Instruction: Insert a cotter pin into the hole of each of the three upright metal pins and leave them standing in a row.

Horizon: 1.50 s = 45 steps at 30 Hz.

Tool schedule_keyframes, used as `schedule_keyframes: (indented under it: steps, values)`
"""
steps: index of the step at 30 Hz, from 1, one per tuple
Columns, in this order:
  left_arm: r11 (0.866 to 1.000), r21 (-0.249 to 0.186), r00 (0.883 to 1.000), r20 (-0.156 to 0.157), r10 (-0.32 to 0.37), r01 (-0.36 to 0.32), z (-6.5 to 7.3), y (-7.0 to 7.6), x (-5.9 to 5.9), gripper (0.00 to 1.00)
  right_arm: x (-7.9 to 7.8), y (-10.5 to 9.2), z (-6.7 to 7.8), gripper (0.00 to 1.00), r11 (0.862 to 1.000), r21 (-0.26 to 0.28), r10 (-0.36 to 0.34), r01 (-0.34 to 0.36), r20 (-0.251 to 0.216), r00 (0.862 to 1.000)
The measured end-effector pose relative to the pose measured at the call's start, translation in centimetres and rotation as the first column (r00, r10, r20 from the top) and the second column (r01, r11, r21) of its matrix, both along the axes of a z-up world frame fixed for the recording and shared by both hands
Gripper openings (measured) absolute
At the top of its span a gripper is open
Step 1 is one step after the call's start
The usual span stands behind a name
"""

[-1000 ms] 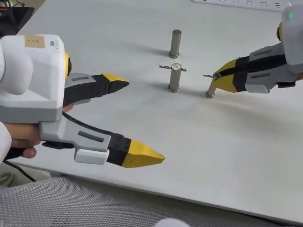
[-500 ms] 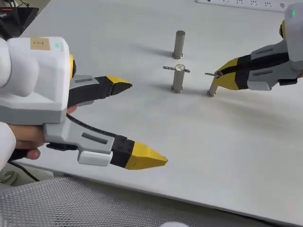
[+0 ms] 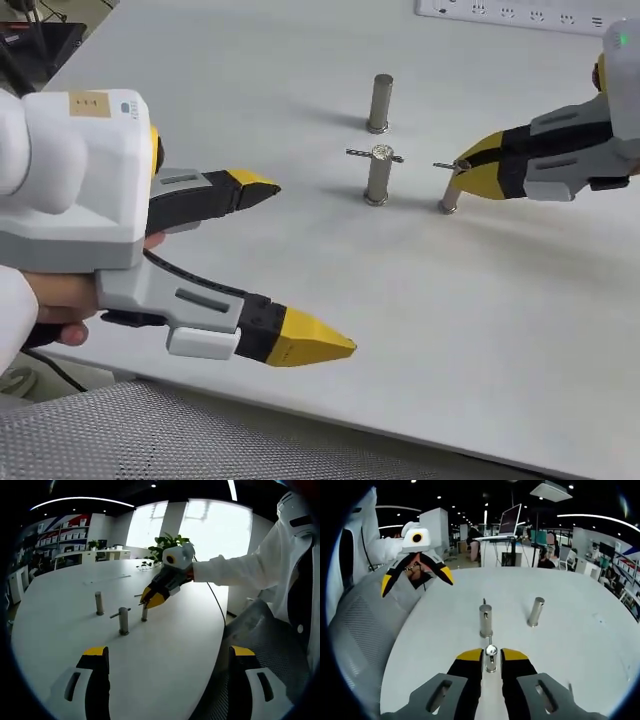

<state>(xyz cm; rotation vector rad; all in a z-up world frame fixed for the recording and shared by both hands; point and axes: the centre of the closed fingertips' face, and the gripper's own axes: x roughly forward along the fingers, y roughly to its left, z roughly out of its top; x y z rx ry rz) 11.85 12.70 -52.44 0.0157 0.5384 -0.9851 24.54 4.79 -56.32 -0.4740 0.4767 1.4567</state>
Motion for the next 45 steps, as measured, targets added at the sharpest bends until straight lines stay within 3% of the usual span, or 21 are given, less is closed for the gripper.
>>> schedule_keyframes:
  steps: [3,9,15,18,20,24,27,35,39,42,45]
  values:
    - [1.0,0.0,1.0,0.002,0.0,0.0,0.1,0.0,0.0,0.99,0.1,0.0,0.5,0.16,1.0,0.01,-0.01,0.01,0.006,1.0]
    - [1.0,-0.008,1.0,0.01,0.007,-0.007,0.4,-0.1,0.2,0.99,-1.1,-0.1,2.9,0.23,0.997,0.058,-0.052,0.051,0.011,0.999]
    - [1.0,-0.022,1.0,0.022,0.021,-0.021,0.0,1.4,1.2,0.99,-2.9,-0.8,4.5,0.43,0.987,0.097,-0.126,0.13,-0.046,0.991]
    - [0.999,-0.037,0.999,0.027,0.032,-0.031,0.0,2.0,1.7,0.99,-4.1,-1.5,4.8,0.46,0.98,0.109,-0.161,0.166,-0.053,0.985]
    - [0.998,-0.049,0.999,0.029,0.041,-0.039,0.3,1.4,1.7,0.99,-4.8,-2.0,4.9,0.48,0.973,0.111,-0.196,0.202,-0.065,0.978]
    - [0.994,-0.084,0.997,0.029,0.066,-0.064,0.9,0.8,2.0,0.99,-6.0,-3.2,5.2,0.61,0.95,0.119,-0.275,0.288,-0.116,0.954]
    - [0.992,-0.101,0.997,0.019,0.081,-0.079,0.7,1.0,2.4,0.99,-6.8,-3.9,4.9,0.63,0.941,0.103,-0.31,0.324,-0.129,0.942]
    - [0.989,-0.116,0.996,0.003,0.089,-0.088,0.8,0.2,2.1,0.99,-7.9,-5.0,4.7,0.8,0.884,0.109,-0.427,0.454,-0.208,0.88]
    - [0.989,-0.113,0.995,0.001,0.097,-0.096,0.9,0.0,2.1,0.99,-8.0,-5.8,4.5,0.84,0.87,0.104,-0.452,0.482,-0.221,0.864]
    - [0.988,-0.115,0.995,-0.001,0.103,-0.102,0.8,0.0,2.2,0.99,-8.3,-6.2,4.1,0.9,0.851,0.095,-0.484,0.516,-0.239,0.842]
    - [0.986,-0.12,0.994,-0.002,0.113,-0.113,1.0,-0.1,2.3,0.99,-8.0,-6.9,3.5,0.95,0.836,0.075,-0.517,0.544,-0.226,0.826]
